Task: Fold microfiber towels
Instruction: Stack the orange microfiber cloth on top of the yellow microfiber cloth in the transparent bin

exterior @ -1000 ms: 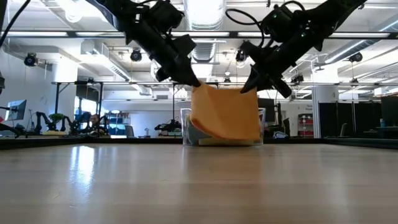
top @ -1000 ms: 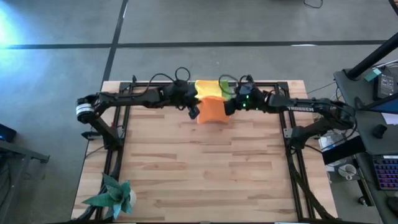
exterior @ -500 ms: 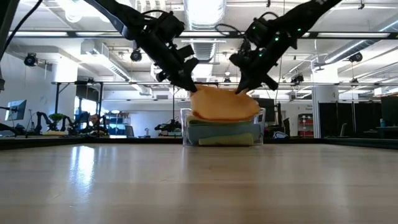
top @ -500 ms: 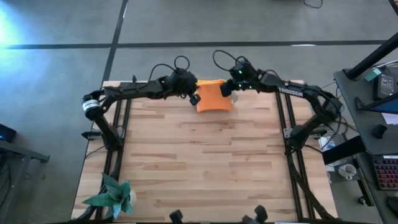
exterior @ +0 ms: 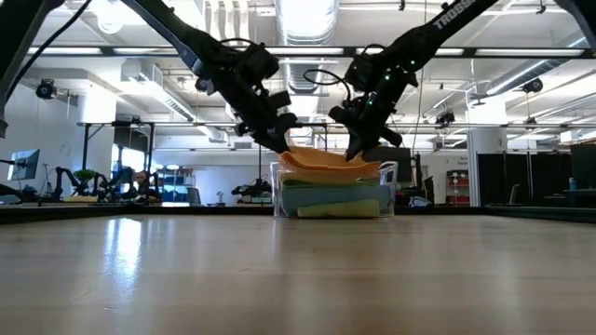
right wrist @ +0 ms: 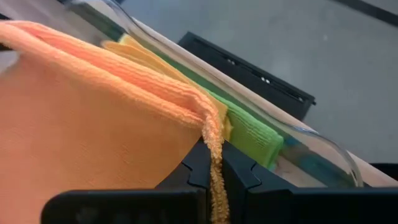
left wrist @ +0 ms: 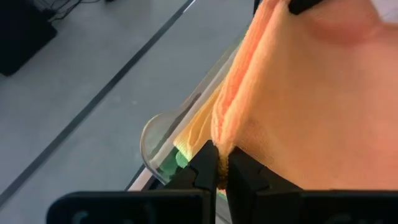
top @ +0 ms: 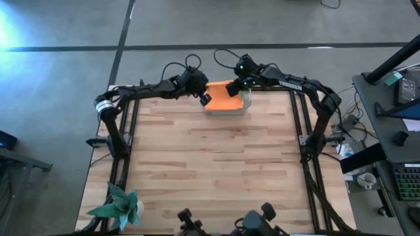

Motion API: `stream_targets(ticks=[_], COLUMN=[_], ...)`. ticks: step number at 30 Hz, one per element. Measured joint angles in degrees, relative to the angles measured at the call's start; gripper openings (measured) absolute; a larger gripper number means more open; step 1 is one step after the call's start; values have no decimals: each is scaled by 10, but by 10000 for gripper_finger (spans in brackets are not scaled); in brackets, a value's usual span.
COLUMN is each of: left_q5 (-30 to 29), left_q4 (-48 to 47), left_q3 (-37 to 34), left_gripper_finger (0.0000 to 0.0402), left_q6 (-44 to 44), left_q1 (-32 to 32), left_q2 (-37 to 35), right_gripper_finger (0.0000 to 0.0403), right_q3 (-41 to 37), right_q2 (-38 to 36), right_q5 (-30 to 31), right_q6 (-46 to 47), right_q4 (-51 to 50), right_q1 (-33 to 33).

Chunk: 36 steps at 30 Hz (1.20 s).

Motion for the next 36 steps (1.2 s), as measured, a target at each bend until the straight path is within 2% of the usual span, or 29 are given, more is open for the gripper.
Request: stream_targets(ticks=[7,22,26,36], left_q5=[-26,-29,-31,-33], left_q4=[14,51,51,51], left_q3=[1,2,1,1], left_gripper_finger=[2,4,30,125], left_q6=[0,0,0,-2], left_q1=[10,11,12,12], left_q2=[25,28,28,28], right_gripper_finger=[11,17,18,19], right_q3=[13,14,14,14], right_q2=[14,16,16,16], right_q5=[24,41,43,44], right_q6=[-8,-35,-36,-50], right_q4=[-18,-28,-29,-27], right_q1=[0,-4,-4,-4])
